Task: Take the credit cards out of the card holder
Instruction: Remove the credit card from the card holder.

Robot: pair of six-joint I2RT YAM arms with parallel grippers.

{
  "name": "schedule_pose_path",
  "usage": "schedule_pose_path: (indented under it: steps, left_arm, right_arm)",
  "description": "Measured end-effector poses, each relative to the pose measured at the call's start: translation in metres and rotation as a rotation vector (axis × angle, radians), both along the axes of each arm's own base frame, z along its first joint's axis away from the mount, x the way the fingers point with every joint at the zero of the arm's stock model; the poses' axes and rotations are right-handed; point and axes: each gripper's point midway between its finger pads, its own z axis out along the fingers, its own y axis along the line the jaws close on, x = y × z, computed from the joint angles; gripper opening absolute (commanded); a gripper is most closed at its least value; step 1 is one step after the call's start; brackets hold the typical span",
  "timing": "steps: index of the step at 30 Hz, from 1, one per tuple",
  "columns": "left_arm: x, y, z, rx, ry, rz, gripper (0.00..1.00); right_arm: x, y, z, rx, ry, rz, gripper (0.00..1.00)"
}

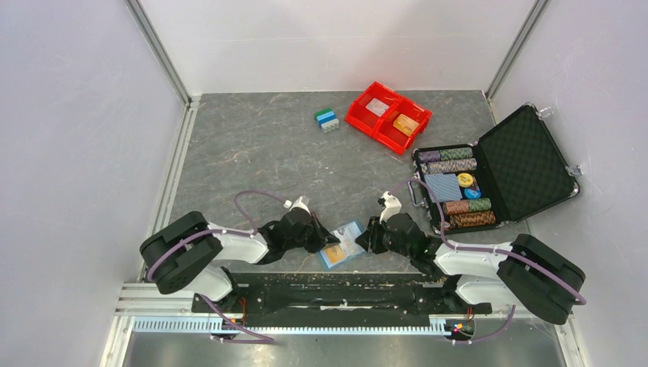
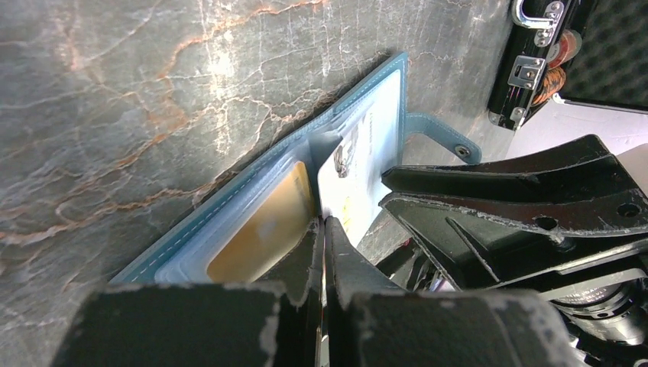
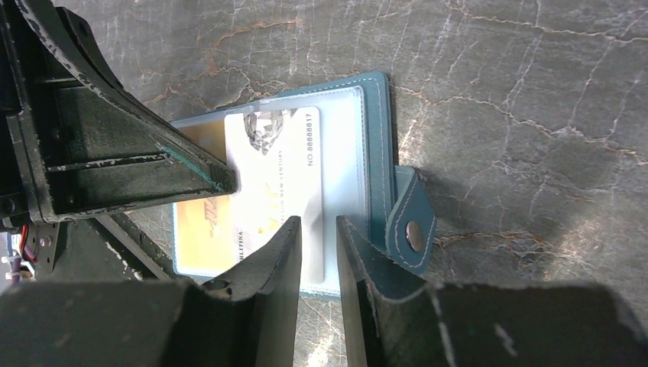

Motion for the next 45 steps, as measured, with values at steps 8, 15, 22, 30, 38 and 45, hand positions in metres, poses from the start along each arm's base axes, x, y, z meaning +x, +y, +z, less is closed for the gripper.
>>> schedule_pose_path:
  steps: [8,15,22,30,38,45]
  left_arm:
    - [-0.004,0.01,0.004,0.005,-0.01,0.015,0.02]
    - [-0.005,0.015,0.013,0.006,-0.022,0.023,0.02]
    - [-0.011,0.025,0.011,0.039,-0.028,0.006,0.02]
    - [-0.018,0.031,0.027,0.021,-0.1,-0.042,0.02]
    - [-0.026,0.032,0.034,0.024,-0.173,-0.137,0.02]
    - [-0.034,0.031,0.032,0.029,-0.208,-0.22,0.02]
  right_arm:
    - [0.001,-0.001,0.0,0.001,0.002,-0.004,0.26]
    - [0.0,-0.003,0.001,-0.009,-0.001,0.003,0.29]
    - [-0.004,-0.004,0.006,-0.053,-0.029,0.078,0.34]
    - [0.001,0.015,0.039,-0.017,-0.111,0.227,0.45]
    - [0.014,0.028,0.061,0.061,-0.126,0.406,0.53]
    - [0.017,0.04,0.058,0.13,-0.087,0.643,0.54]
